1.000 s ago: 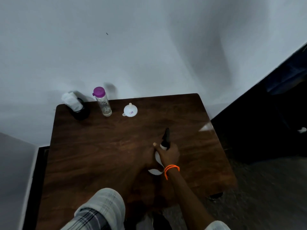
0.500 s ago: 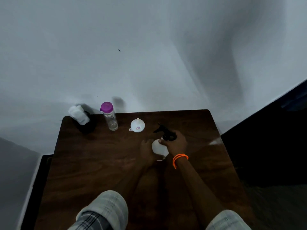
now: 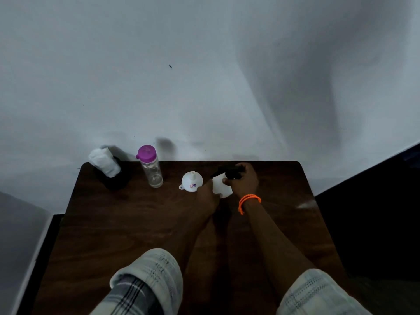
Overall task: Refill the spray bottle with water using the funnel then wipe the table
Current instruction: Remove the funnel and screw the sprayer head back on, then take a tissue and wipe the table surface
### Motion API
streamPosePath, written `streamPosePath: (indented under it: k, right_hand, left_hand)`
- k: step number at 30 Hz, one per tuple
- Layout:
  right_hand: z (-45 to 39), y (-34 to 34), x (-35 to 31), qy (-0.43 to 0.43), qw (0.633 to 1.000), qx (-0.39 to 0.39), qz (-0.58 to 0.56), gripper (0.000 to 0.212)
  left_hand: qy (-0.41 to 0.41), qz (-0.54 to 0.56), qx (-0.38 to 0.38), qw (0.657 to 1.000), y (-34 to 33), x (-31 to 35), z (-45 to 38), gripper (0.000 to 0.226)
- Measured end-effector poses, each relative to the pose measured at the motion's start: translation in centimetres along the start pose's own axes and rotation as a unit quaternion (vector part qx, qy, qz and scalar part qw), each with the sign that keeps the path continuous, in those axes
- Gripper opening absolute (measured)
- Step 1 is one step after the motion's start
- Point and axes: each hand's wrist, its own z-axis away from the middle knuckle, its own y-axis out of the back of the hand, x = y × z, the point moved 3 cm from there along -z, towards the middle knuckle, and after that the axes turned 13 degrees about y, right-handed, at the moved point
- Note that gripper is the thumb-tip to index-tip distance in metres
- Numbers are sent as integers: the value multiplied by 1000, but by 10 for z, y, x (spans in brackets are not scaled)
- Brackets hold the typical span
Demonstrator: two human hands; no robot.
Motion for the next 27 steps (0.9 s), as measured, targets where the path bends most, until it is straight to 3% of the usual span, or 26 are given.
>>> streamPosePath:
  k: [12,16,20,22,27]
  right_hand:
    - [-25,-8,7,-20,999,12,-35,64]
    - [-18,-11,11,-17,999,17,-47,82]
    - [0,-10,10,4,996,76,-34,86]
    - [11,-12,11,16,993,114,-13,78]
    - [42,-33,-3,32,991,131,20,43]
  left_hand:
    - [-12,-51,-25,998,-15,-4,-28,64]
    - [-17,-33,-15,999,-19,-9,-26,75]
    - [-9,-18,-65,998,-4,-15,2,79]
    - [7,-6,-85,996,15,-16,21,66]
    - [15,-10,11,1000,63,-36,61,13]
